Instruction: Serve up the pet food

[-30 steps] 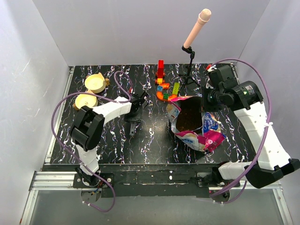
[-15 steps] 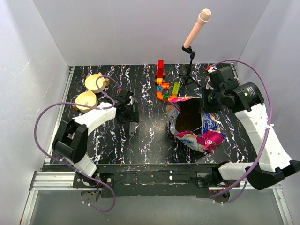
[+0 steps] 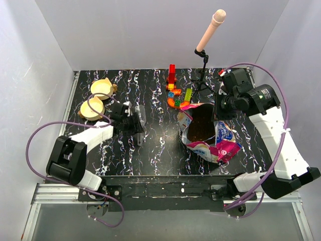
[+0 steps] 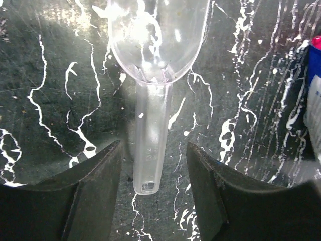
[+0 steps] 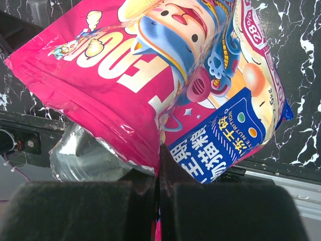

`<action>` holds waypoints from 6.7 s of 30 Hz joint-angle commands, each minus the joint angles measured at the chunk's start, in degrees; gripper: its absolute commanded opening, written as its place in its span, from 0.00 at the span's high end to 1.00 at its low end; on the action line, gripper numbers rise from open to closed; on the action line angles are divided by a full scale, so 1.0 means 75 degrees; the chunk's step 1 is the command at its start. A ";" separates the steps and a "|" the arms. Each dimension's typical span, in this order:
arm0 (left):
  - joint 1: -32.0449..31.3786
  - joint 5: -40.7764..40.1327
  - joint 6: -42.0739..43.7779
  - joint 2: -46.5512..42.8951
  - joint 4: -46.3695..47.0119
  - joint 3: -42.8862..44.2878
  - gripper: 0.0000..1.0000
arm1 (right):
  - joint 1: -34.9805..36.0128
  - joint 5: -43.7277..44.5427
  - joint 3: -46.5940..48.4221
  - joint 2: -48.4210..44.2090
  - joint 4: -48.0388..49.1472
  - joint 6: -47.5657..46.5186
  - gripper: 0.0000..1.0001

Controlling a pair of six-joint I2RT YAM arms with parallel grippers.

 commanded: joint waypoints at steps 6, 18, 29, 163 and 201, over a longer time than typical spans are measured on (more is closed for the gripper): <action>0.0309 0.0688 -0.0232 0.0020 0.1514 -0.0455 0.49 | 0.0012 -0.0767 0.0505 0.0069 0.0318 0.0243 0.99; 0.0251 0.0700 -0.0220 0.1227 0.2324 -0.0385 0.63 | 0.0024 -0.0885 0.0482 0.0045 0.0271 0.0302 0.99; -0.1261 -0.2662 0.0307 0.1262 0.0614 0.0658 0.77 | 0.0024 -0.1013 0.0447 -0.0001 0.0388 0.0383 0.99; -0.2937 0.5001 -0.4696 -0.0683 -0.4859 0.7455 1.00 | 0.0563 0.0850 0.0341 -0.0037 0.2885 -0.0624 0.99; -0.3546 -0.0388 -0.5954 0.3196 -0.3540 0.5044 1.00 | 0.1559 -0.0932 -0.0830 -0.0880 0.3424 0.1086 0.99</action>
